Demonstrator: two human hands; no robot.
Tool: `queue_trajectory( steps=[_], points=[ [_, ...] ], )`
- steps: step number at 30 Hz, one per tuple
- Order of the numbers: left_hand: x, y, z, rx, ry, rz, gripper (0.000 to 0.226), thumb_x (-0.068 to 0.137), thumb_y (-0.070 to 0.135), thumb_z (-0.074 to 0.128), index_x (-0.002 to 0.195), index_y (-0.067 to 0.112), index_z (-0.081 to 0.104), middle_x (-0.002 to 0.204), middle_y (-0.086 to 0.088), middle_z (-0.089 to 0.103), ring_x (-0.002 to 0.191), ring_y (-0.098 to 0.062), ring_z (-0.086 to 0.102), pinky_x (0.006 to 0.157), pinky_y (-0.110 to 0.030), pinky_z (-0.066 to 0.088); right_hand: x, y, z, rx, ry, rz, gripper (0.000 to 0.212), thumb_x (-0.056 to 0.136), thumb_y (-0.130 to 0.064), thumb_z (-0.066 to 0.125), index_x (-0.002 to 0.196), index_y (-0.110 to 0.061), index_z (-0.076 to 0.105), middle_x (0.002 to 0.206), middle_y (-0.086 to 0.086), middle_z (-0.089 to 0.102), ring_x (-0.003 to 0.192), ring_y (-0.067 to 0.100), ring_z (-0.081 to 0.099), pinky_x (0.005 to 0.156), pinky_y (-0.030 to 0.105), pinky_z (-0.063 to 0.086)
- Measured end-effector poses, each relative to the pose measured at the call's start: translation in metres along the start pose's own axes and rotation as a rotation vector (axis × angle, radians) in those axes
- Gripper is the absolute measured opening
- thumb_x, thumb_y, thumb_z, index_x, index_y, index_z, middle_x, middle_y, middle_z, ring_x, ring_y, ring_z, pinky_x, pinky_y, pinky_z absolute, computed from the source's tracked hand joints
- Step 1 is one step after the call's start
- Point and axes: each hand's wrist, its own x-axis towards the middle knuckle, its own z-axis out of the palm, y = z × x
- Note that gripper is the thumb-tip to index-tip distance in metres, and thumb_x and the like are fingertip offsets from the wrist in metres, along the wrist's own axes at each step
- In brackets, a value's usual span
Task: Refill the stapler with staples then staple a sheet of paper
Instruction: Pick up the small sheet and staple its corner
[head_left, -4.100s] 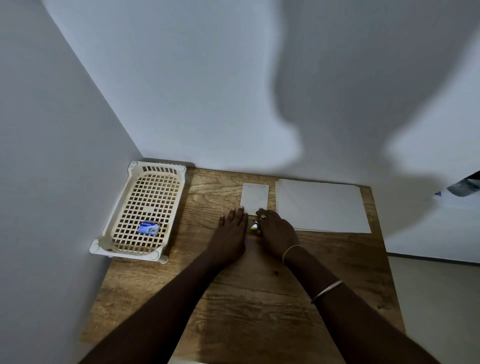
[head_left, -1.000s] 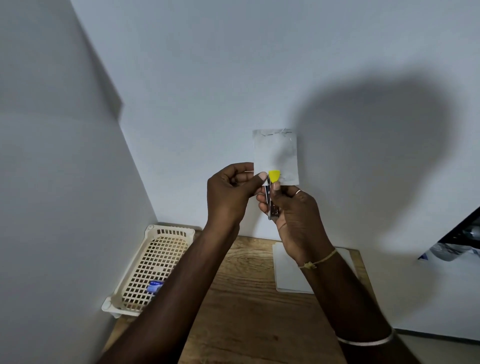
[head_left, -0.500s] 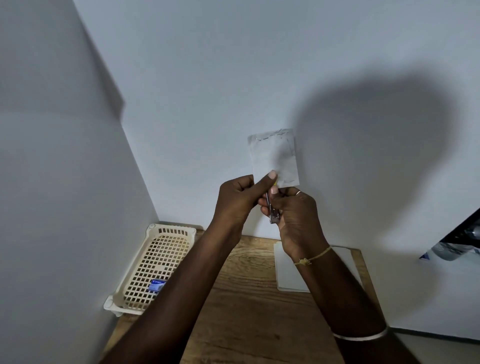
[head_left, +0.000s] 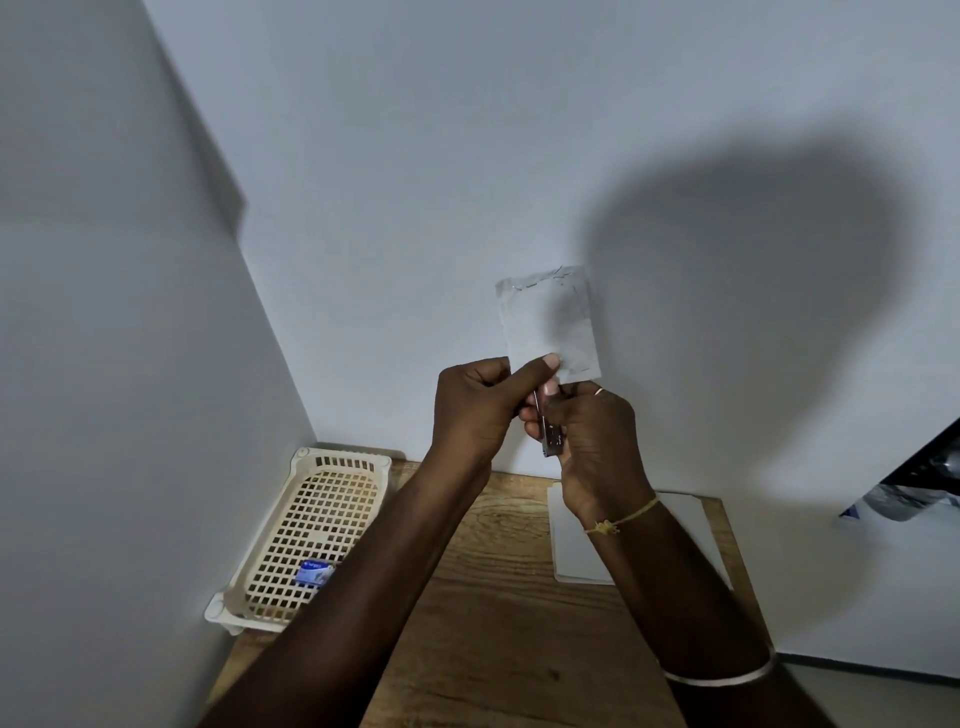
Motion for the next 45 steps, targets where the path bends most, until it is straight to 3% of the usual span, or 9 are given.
queue_trajectory(
  steps=[3,10,15,18,22,28,35,41,45],
  points=[
    [0.000,-0.002,0.002,-0.014,0.043,0.013,0.057,0.078,0.038,0.087,0.081,-0.015,0.067,0.075,-0.031,0.066,0.058,-0.026,0.057,0.062,-0.038,0.053,0.000,-0.002,0.000,0.020,-0.027,-0.012,0.010,0.092,-0.012,0.070,0.083,-0.009,0.074,0.072,0.007,0.076,0.068,0.019,0.074,0.058,0.026,0.059],
    [0.002,0.003,-0.001,-0.058,-0.035,-0.030,0.084,0.076,0.057,0.082,0.106,-0.018,0.060,0.089,-0.015,0.055,0.079,-0.025,0.061,0.084,-0.043,0.054,-0.004,-0.003,-0.002,0.016,-0.115,-0.102,0.015,0.094,-0.024,0.069,0.095,-0.010,0.075,0.087,0.010,0.075,0.081,0.022,0.072,0.069,0.030,0.059],
    [0.004,0.002,-0.003,-0.040,-0.052,-0.072,0.040,0.094,0.049,0.067,0.092,0.011,0.081,0.083,-0.017,0.066,0.076,-0.023,0.061,0.083,-0.042,0.056,-0.003,-0.001,-0.002,0.003,-0.122,-0.112,0.019,0.093,-0.026,0.069,0.103,-0.012,0.074,0.091,0.004,0.078,0.085,0.019,0.075,0.073,0.031,0.060],
    [0.005,-0.001,-0.005,0.001,0.012,-0.041,0.032,0.096,0.037,0.068,0.082,0.011,0.079,0.076,-0.011,0.071,0.073,-0.021,0.068,0.087,-0.050,0.060,-0.002,0.000,-0.001,0.023,-0.127,-0.108,0.017,0.094,-0.023,0.069,0.103,-0.009,0.071,0.090,0.003,0.078,0.083,0.020,0.075,0.072,0.031,0.060],
    [0.008,-0.006,-0.006,0.165,0.135,0.093,0.041,0.089,0.036,0.076,0.061,0.010,0.064,0.055,0.002,0.049,0.060,-0.015,0.063,0.076,-0.059,0.062,-0.002,0.002,-0.002,0.032,-0.105,-0.131,0.025,0.094,-0.020,0.070,0.108,-0.001,0.062,0.095,0.012,0.078,0.087,0.028,0.076,0.073,0.035,0.059],
    [0.012,-0.009,-0.009,0.166,0.231,0.096,0.020,0.083,0.025,0.083,0.094,0.009,0.079,0.077,-0.004,0.076,0.075,-0.017,0.072,0.083,-0.056,0.061,-0.001,0.011,-0.001,-0.077,-0.097,-0.254,0.028,0.090,-0.017,0.075,0.115,-0.007,0.069,0.096,0.009,0.078,0.091,0.023,0.077,0.072,0.031,0.062],
    [0.009,-0.017,-0.011,0.172,0.247,0.069,0.014,0.083,0.022,0.083,0.090,0.011,0.078,0.065,0.011,0.069,0.065,-0.005,0.063,0.084,-0.055,0.060,-0.003,0.026,-0.003,-0.180,0.058,-0.288,0.018,0.079,-0.026,0.086,0.089,-0.017,0.073,0.080,0.001,0.079,0.073,0.015,0.077,0.058,0.016,0.053],
    [0.006,-0.020,-0.010,0.133,0.250,0.066,0.009,0.084,0.024,0.082,0.086,0.016,0.079,0.068,-0.002,0.071,0.068,-0.014,0.068,0.082,-0.056,0.062,-0.005,0.034,-0.003,-0.370,0.119,-0.362,0.019,0.084,-0.032,0.081,0.089,-0.017,0.072,0.079,-0.002,0.077,0.073,0.014,0.075,0.073,0.035,0.061],
    [0.005,-0.021,-0.009,0.114,0.232,0.069,0.009,0.085,0.022,0.082,0.085,0.014,0.077,0.066,0.000,0.072,0.068,-0.018,0.077,0.080,-0.046,0.064,-0.005,0.034,-0.003,-0.531,0.183,-0.488,0.012,0.084,-0.024,0.078,0.085,-0.017,0.068,0.072,-0.011,0.070,0.068,0.004,0.066,0.062,0.010,0.046]
  ],
)
